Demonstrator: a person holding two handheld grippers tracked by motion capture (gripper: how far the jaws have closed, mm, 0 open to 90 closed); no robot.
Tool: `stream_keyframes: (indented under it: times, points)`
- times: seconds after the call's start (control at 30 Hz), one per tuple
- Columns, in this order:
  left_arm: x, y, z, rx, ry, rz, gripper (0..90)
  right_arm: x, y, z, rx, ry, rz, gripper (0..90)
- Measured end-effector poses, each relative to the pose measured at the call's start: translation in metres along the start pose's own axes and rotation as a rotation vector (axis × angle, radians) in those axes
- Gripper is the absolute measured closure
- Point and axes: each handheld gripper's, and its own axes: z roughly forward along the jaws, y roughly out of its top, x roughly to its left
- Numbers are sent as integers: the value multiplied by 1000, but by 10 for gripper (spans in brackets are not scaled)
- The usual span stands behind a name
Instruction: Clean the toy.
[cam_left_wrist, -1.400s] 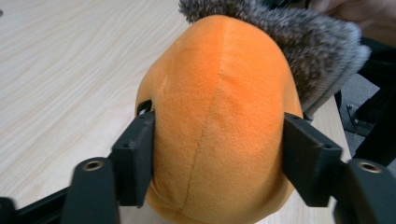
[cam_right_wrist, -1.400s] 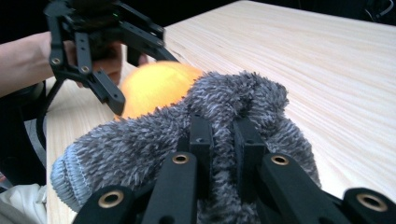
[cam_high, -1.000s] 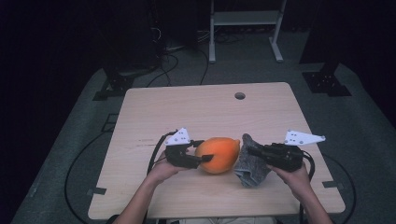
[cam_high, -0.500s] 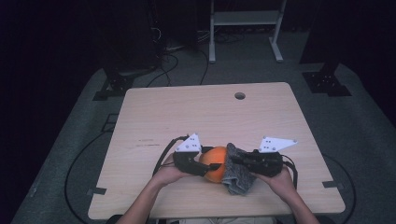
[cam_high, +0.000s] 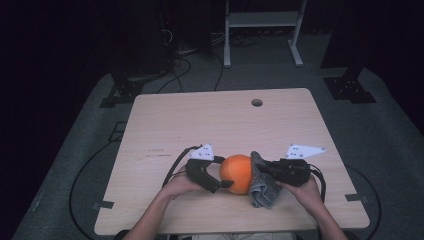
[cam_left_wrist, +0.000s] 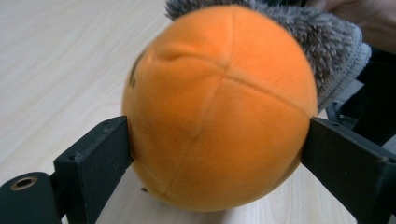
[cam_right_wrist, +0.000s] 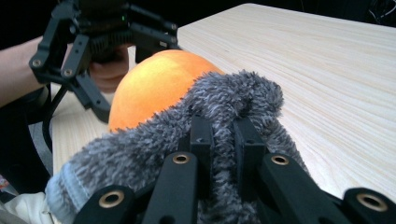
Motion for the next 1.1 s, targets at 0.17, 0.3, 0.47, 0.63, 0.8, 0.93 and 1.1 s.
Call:
stream_keyframes:
  times: [0.17, 0.3, 0.47, 0.63, 0.8, 0.93, 1.1]
  points:
    - [-8, 4, -3, -44, 54, 42, 283, -4, -2, -2, -10, -11, 22, 803]
    - [-12, 12, -12, -41, 97, 51, 385, -3, 0, -6, -14, -35, 5, 805]
    - [-15, 15, -15, -49, 76, 37, 399, 15, 15, -7, -83, 37, -55, 805]
    - [-17, 16, -17, -49, 80, 50, 407, 23, 19, -3, -82, 35, -94, 806]
    - [-15, 16, -20, -40, 95, 44, 406, 8, 4, 4, 1, -11, -50, 805]
    - [-16, 18, -19, -36, 104, 42, 410, 15, 9, 0, -45, 5, -74, 805]
    - [-22, 22, -16, -41, 70, 51, 413, 34, 23, -4, -118, 44, -136, 805]
